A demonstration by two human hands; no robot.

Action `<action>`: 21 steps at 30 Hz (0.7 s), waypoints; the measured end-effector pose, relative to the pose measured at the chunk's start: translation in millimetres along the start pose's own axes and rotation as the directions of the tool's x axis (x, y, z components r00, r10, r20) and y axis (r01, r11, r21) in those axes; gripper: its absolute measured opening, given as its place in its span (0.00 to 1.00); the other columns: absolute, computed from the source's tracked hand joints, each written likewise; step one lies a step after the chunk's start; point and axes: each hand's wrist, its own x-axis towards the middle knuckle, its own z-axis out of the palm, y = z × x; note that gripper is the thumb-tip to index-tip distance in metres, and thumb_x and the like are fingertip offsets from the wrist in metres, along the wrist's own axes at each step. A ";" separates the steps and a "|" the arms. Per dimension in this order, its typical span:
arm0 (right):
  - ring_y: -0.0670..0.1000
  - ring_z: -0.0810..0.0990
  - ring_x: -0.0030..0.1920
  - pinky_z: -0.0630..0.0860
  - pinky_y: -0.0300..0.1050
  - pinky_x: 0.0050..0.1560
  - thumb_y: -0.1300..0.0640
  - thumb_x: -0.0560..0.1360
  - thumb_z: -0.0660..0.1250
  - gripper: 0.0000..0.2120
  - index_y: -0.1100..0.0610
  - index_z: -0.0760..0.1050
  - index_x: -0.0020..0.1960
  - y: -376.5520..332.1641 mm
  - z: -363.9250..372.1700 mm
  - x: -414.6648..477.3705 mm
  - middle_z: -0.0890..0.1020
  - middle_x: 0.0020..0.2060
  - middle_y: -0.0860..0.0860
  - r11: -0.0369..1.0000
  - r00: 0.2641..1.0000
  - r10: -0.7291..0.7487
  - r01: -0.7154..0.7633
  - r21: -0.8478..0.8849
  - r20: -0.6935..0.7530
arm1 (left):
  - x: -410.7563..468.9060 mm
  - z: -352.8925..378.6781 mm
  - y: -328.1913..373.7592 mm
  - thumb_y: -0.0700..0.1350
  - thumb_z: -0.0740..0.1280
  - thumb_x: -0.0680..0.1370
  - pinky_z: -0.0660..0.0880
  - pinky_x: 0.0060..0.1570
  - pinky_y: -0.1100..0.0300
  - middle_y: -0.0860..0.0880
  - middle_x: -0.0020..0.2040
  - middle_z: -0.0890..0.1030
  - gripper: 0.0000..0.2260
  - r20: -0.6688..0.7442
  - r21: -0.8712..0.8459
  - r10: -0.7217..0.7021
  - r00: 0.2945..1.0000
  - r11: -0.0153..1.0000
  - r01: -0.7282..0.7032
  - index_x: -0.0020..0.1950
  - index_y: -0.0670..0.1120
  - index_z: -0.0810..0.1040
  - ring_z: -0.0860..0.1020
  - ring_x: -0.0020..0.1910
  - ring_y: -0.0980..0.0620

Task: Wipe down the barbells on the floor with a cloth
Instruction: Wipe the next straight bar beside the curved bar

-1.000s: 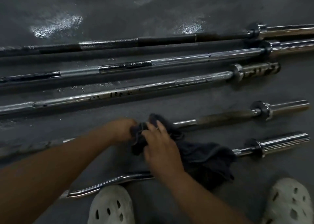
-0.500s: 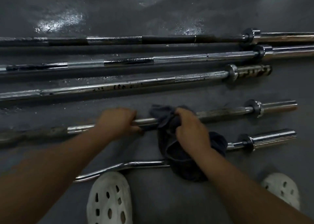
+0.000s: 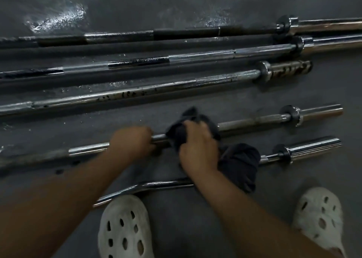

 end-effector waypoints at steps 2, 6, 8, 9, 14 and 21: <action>0.59 0.73 0.68 0.78 0.59 0.54 0.62 0.65 0.69 0.29 0.53 0.74 0.66 -18.8 1.4 -7.1 0.77 0.64 0.53 0.972 0.964 -0.233 0.232 0.023 0.128 | 17.0 -20.6 -11.5 0.65 0.66 0.61 0.77 0.46 0.55 0.47 0.43 0.82 0.23 0.297 -0.184 0.055 0.953 0.983 0.001 0.42 0.47 0.79 0.81 0.43 0.48; 0.55 0.70 0.70 0.72 0.55 0.65 0.65 0.71 0.62 0.26 0.50 0.73 0.67 59.2 -29.5 23.6 0.75 0.67 0.51 0.998 0.994 -0.026 0.021 0.052 0.102 | 2.1 -6.7 -8.2 0.60 0.69 0.72 0.72 0.43 0.56 0.49 0.49 0.81 0.15 -0.111 0.052 0.046 0.993 0.998 -0.040 0.52 0.51 0.77 0.80 0.48 0.46; 0.57 0.66 0.73 0.73 0.61 0.62 0.65 0.71 0.60 0.24 0.51 0.73 0.66 72.9 -31.8 20.9 0.75 0.66 0.52 0.990 0.990 0.137 -0.136 0.032 -0.025 | -17.1 18.4 4.7 0.53 0.71 0.73 0.72 0.42 0.53 0.44 0.49 0.81 0.13 -0.398 0.133 0.080 0.914 0.991 -0.029 0.52 0.48 0.74 0.80 0.48 0.40; 0.58 0.63 0.74 0.73 0.62 0.61 0.62 0.71 0.60 0.24 0.51 0.72 0.66 55.6 -26.1 15.4 0.75 0.66 0.51 0.988 0.987 0.157 -0.157 0.008 -0.020 | -13.9 21.2 5.6 0.52 0.71 0.74 0.72 0.42 0.54 0.43 0.48 0.81 0.13 -0.358 0.134 0.067 0.931 0.991 -0.020 0.52 0.47 0.74 0.80 0.47 0.40; 0.56 0.65 0.72 0.73 0.59 0.61 0.35 0.72 0.59 0.28 0.44 0.67 0.70 -10.4 -8.6 -6.0 0.72 0.68 0.47 0.960 0.941 -0.222 0.257 -0.109 0.257 | 16.9 -32.0 -6.5 0.53 0.70 0.75 0.70 0.35 0.63 0.51 0.39 0.81 0.08 0.301 -0.185 0.079 0.950 0.983 -0.023 0.47 0.49 0.79 0.78 0.35 0.57; 0.61 0.78 0.55 0.72 0.55 0.48 0.55 0.75 0.64 0.08 0.55 0.77 0.52 29.7 -22.8 28.5 0.81 0.50 0.56 0.959 0.952 0.277 -0.282 -0.024 -0.132 | -15.6 26.5 -1.7 0.60 0.66 0.76 0.71 0.36 0.54 0.43 0.44 0.81 0.16 -0.355 0.161 0.128 0.926 0.984 -0.074 0.50 0.48 0.73 0.80 0.42 0.40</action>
